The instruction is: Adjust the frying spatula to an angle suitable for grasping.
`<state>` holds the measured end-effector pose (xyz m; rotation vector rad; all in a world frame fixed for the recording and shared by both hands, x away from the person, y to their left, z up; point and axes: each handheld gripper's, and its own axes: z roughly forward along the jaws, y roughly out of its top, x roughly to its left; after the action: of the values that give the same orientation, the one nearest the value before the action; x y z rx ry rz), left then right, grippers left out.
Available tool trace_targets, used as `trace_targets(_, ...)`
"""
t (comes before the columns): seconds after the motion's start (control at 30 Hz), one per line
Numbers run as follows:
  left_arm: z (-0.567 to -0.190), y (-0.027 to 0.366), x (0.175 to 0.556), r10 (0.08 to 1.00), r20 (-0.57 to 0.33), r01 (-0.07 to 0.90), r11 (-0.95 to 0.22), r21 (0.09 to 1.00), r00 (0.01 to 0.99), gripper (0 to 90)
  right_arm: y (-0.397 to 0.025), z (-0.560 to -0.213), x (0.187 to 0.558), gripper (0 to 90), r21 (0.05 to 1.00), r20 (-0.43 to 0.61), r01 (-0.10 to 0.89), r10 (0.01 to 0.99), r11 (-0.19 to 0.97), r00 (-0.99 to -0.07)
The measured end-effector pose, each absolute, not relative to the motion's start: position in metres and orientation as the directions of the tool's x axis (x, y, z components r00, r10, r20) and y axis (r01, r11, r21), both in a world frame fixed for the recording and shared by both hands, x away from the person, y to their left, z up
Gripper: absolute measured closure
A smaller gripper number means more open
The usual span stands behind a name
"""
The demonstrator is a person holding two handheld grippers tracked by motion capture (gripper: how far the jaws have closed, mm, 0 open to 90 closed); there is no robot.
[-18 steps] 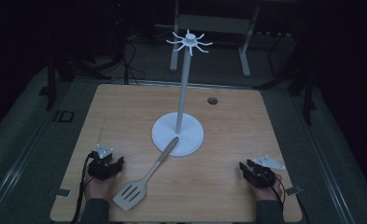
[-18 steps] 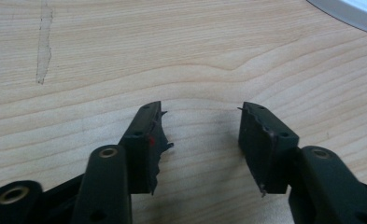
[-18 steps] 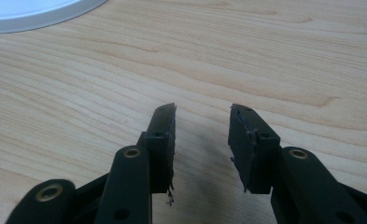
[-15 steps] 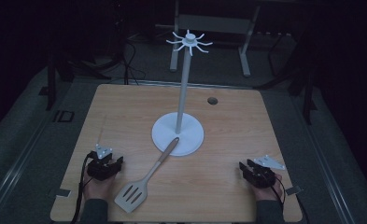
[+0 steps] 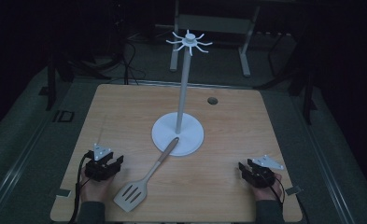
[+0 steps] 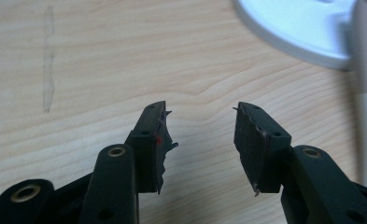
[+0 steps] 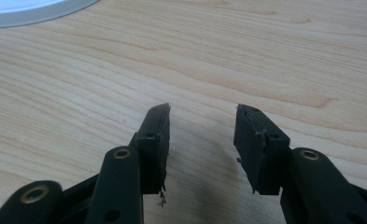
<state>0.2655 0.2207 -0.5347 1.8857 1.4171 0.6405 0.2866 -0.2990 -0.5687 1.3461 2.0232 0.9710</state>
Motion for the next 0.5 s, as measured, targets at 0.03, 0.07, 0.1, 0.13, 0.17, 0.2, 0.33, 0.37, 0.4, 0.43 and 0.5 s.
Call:
trace_targets(0.03, -0.532, 0.219, 0.265, 0.956, -0.008, 0.618, -0.183, 0.765, 0.293, 54.3, -0.299, -0.569, 0.287, 55.4, 0.792, -0.035, 0.556, 0.927, 0.253, -0.372)
trace_targets(0.07, -0.529, 0.217, 0.264, 0.954, -0.003, 0.614, -0.191, 0.766, 0.301, 54.4, -0.298, -0.569, 0.286, 55.3, 0.792, -0.036, 0.555, 0.927, 0.255, -0.374)
trace_targets(0.1, -0.526, 0.214, 0.264, 0.951, 0.000, 0.610, -0.197, 0.768, 0.308, 54.4, -0.298, -0.569, 0.287, 55.2, 0.791, -0.038, 0.555, 0.926, 0.257, -0.374)
trace_targets(0.13, -0.523, 0.212, 0.264, 0.949, 0.007, 0.607, -0.207, 0.767, 0.314, 54.4, -0.298, -0.569, 0.287, 55.1, 0.790, -0.038, 0.556, 0.926, 0.258, -0.375)
trace_targets(0.17, -0.520, 0.210, 0.264, 0.948, 0.009, 0.605, -0.211, 0.768, 0.319, 54.4, -0.297, -0.569, 0.287, 55.0, 0.789, -0.040, 0.557, 0.926, 0.260, -0.376)
trace_targets(0.2, -0.517, 0.209, 0.264, 0.947, 0.009, 0.604, -0.213, 0.768, 0.322, 54.4, -0.297, -0.569, 0.287, 54.9, 0.789, -0.041, 0.556, 0.926, 0.261, -0.376)
trace_targets(0.33, -0.507, 0.202, 0.266, 0.942, 0.011, 0.599, -0.223, 0.769, 0.336, 54.7, -0.296, -0.569, 0.287, 54.5, 0.787, -0.049, 0.555, 0.924, 0.270, -0.380)
trace_targets(0.37, -0.505, 0.200, 0.266, 0.941, 0.011, 0.599, -0.224, 0.769, 0.339, 54.8, -0.295, -0.569, 0.287, 54.4, 0.786, -0.051, 0.554, 0.923, 0.273, -0.381)
trace_targets(0.4, -0.503, 0.199, 0.267, 0.939, 0.011, 0.598, -0.227, 0.769, 0.342, 54.8, -0.295, -0.569, 0.287, 54.2, 0.786, -0.052, 0.555, 0.923, 0.273, -0.381)
trace_targets(0.43, -0.501, 0.197, 0.268, 0.938, 0.014, 0.598, -0.232, 0.767, 0.346, 54.9, -0.295, -0.569, 0.287, 54.1, 0.786, -0.054, 0.554, 0.923, 0.275, -0.381)
trace_targets(0.5, -0.498, 0.193, 0.270, 0.935, 0.025, 0.597, -0.247, 0.763, 0.355, 54.8, -0.294, -0.569, 0.287, 54.0, 0.787, -0.054, 0.553, 0.923, 0.275, -0.381)
